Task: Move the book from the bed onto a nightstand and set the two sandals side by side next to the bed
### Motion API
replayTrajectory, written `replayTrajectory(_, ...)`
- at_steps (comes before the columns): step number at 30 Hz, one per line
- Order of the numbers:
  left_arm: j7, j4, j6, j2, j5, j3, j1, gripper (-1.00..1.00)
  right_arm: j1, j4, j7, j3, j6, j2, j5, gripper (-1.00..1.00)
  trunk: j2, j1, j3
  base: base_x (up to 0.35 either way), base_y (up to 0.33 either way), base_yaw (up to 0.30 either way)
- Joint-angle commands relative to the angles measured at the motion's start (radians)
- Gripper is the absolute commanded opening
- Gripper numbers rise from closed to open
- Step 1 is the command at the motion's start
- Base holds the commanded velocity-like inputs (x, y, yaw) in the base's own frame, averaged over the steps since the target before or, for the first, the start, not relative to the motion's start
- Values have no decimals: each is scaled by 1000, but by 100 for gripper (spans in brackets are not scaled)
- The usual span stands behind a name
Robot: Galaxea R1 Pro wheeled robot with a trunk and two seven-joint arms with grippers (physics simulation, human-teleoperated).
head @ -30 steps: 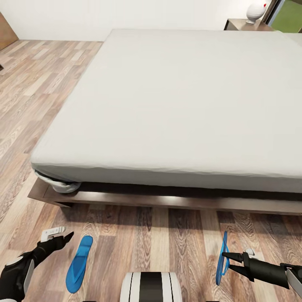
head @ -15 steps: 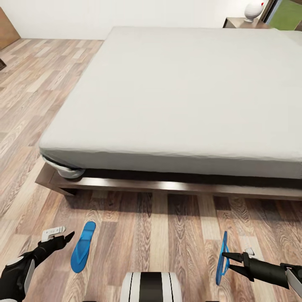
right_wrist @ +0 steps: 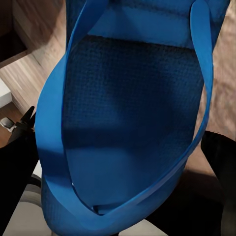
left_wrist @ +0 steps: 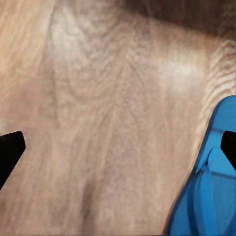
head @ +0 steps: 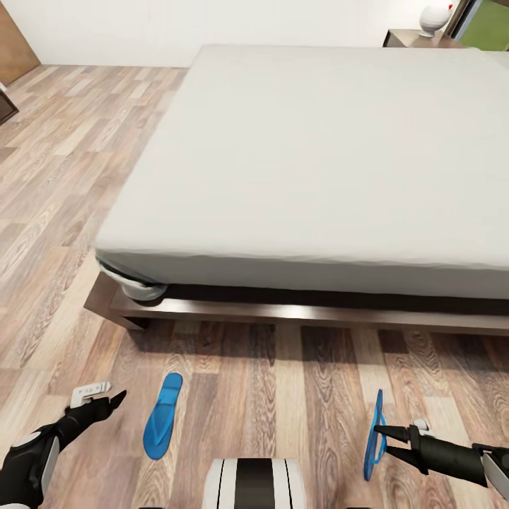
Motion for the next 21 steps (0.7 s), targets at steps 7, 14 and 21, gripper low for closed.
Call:
replayTrajectory(7,-7,-1,5,-1,-5,4,-1,100,0,-2,3,-2,7,0,0,-100,0,0,-1,0,285,0)
replayTrajectory(14,-7,0,5,-2,-5,3,-1,100,0,-3,3,-2,8,-2,0,-100,0,0,-1,0,252,0)
replayTrajectory(21,-7,1,6,-4,-5,2,-1,100,0,-5,3,-4,7,-2,1,-100,0,0,-1,0,241,0)
